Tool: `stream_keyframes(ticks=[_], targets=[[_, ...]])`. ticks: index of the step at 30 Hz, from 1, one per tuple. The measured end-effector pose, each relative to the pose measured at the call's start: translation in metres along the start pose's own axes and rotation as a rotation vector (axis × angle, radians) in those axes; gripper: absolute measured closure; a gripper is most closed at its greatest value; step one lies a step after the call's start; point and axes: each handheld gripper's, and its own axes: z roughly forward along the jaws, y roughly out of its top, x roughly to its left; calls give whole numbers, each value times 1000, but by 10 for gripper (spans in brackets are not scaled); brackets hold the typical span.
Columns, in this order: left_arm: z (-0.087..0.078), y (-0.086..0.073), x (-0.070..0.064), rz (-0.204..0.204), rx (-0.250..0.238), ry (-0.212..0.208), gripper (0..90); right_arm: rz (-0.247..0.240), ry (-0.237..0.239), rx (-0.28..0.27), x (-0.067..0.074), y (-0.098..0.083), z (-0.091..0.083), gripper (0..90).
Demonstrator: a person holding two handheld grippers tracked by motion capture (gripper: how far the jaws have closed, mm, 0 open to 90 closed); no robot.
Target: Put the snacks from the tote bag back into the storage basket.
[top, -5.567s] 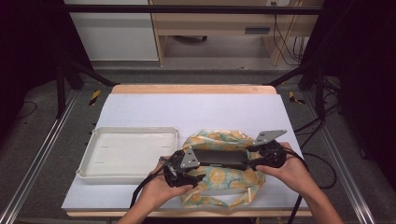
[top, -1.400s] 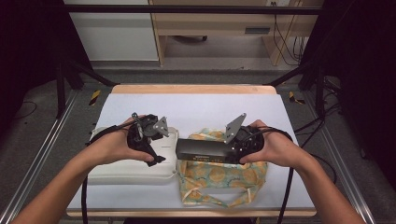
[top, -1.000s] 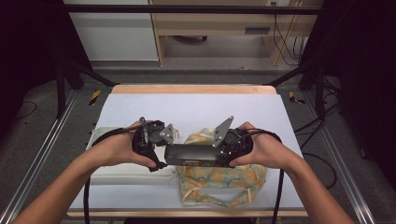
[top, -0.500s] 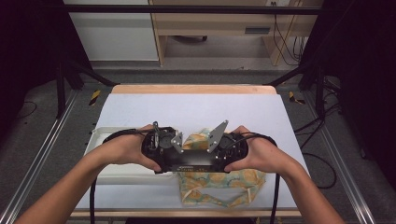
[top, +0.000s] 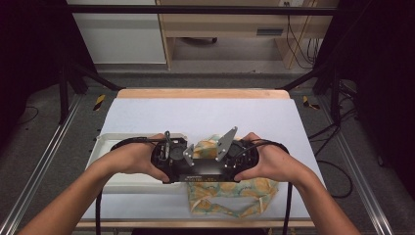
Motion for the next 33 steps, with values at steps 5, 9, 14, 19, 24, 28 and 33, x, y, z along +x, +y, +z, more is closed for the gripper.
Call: stream_keyframes(ticks=[5,9,14,19,24,28,33], targets=[[0,0,0,2,13,0,398,-3,5,-1,0,2,0,437],[1,-1,0,4,16,4,397,1,3,-1,0,3,1,437],[3,-1,0,8,30,3,390,0,0,-6,0,4,1,437],[5,-2,1,1,28,-6,405,-5,2,-7,0,5,3,437],[5,-2,2,-8,35,-11,423,-9,-1,-4,0,6,3,435],[5,-2,2,-3,40,16,430,-15,-23,2,1,6,5,431],[1,-3,4,-8,29,35,433,-5,-41,-4,-1,5,4,368]])
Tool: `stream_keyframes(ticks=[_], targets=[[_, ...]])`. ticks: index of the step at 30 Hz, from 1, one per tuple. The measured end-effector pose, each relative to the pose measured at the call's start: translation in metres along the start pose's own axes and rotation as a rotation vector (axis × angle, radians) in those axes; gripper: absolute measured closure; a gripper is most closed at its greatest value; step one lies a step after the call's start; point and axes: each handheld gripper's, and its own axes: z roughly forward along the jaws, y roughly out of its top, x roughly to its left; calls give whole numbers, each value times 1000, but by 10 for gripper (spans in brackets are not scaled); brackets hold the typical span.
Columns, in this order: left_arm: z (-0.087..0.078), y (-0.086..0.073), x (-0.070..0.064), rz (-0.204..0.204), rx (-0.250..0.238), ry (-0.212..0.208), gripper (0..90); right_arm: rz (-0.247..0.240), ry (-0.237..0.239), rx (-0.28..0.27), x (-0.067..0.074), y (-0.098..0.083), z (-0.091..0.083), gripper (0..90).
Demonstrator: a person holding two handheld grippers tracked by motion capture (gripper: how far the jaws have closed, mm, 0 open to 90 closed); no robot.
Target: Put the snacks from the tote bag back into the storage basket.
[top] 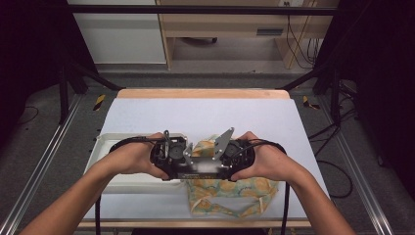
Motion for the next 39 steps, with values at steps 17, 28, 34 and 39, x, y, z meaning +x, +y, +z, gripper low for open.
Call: stream_keyframes(ticks=[17,28,34,39], targets=[[-8,-39,23,-45,-21,14,433,322,-235,-183,-6,-55,-32,76],[-26,-79,34,-78,-68,42,433,512,-417,-332,6,-93,-29,86],[-32,-93,39,-95,-47,58,433,585,-476,-378,13,-113,-22,89],[-40,-99,38,-111,-31,83,433,657,-507,-398,17,-128,-18,86]])
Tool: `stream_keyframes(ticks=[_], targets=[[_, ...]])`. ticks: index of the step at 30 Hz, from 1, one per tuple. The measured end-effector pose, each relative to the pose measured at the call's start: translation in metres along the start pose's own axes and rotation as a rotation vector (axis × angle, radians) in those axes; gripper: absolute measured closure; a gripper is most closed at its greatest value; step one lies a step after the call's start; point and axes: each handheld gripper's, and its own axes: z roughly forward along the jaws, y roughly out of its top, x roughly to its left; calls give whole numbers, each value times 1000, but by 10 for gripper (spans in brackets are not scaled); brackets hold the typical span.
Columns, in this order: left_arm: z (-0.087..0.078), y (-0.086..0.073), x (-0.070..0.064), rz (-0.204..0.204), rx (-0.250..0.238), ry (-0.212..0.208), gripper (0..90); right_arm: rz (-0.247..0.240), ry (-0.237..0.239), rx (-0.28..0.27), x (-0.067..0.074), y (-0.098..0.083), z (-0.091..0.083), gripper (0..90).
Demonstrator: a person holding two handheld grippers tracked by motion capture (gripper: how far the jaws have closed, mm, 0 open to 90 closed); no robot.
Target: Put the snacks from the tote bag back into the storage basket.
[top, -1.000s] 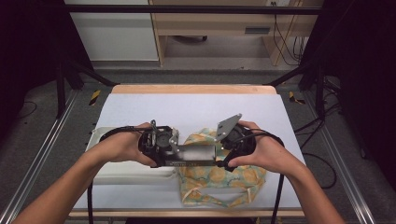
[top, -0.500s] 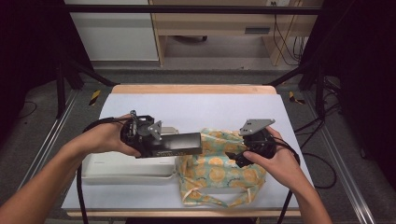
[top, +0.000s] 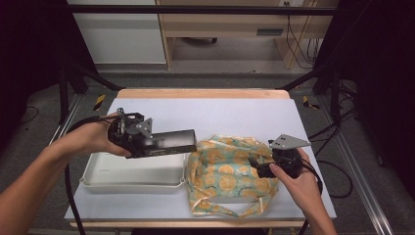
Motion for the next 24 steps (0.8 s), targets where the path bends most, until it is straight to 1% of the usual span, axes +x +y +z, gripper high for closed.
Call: stream_keyframes(ticks=[1,3,5,7,12,15,16,18,20,21,22,24], targets=[[-1,-1,-1,-5,-1,3,433,5,-13,-6,-1,-2,-1,86],[-4,-2,-4,-4,3,9,433,9,-55,-24,-3,-6,-5,87],[-6,-2,-7,0,8,17,433,49,-64,-48,-6,-10,-9,86],[-8,0,-9,5,6,20,433,69,-84,-67,-9,-15,-12,85],[-13,5,-13,25,9,31,433,93,-138,-71,-13,-34,-17,85],[-18,6,-13,24,6,41,433,113,-163,-94,-12,-47,-21,82],[-20,6,-13,24,9,46,433,114,-178,-99,-12,-51,-22,80],[-22,4,-13,21,5,50,433,134,-207,-118,-13,-60,-24,80],[-23,3,-11,23,3,55,433,157,-224,-145,-15,-68,-27,79],[-22,1,-11,21,-5,54,433,175,-225,-154,-17,-71,-28,79],[-22,0,-10,21,-1,56,433,192,-221,-157,-18,-73,-29,79],[-20,-3,-7,20,4,54,433,198,-231,-156,-18,-77,-29,78]])
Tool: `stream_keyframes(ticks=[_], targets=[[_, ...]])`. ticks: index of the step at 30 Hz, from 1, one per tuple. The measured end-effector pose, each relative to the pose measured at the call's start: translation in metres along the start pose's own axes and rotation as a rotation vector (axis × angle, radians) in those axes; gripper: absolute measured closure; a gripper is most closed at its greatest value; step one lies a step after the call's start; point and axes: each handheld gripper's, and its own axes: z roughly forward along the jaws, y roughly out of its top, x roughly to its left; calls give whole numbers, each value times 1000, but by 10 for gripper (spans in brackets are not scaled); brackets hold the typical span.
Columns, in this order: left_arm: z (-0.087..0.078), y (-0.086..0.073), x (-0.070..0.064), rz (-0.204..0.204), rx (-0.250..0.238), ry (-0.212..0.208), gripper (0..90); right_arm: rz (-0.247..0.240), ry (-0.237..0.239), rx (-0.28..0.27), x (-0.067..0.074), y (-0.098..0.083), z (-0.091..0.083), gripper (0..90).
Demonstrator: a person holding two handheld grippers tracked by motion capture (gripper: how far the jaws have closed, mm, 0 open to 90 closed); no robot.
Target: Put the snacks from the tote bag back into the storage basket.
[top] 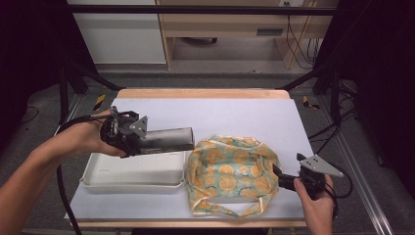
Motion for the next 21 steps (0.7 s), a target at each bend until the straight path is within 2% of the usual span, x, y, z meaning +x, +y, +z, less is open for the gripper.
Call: stream_keyframes(ticks=[8,13,21], targets=[[12,-11,8,-11,-1,-1,433,43,-33,18,-5,-15,-3,74],[20,-17,10,-11,-4,-5,433,42,-39,38,-6,-19,-1,74],[31,-27,10,-16,-8,-10,433,39,-51,37,-7,-21,-2,74]])
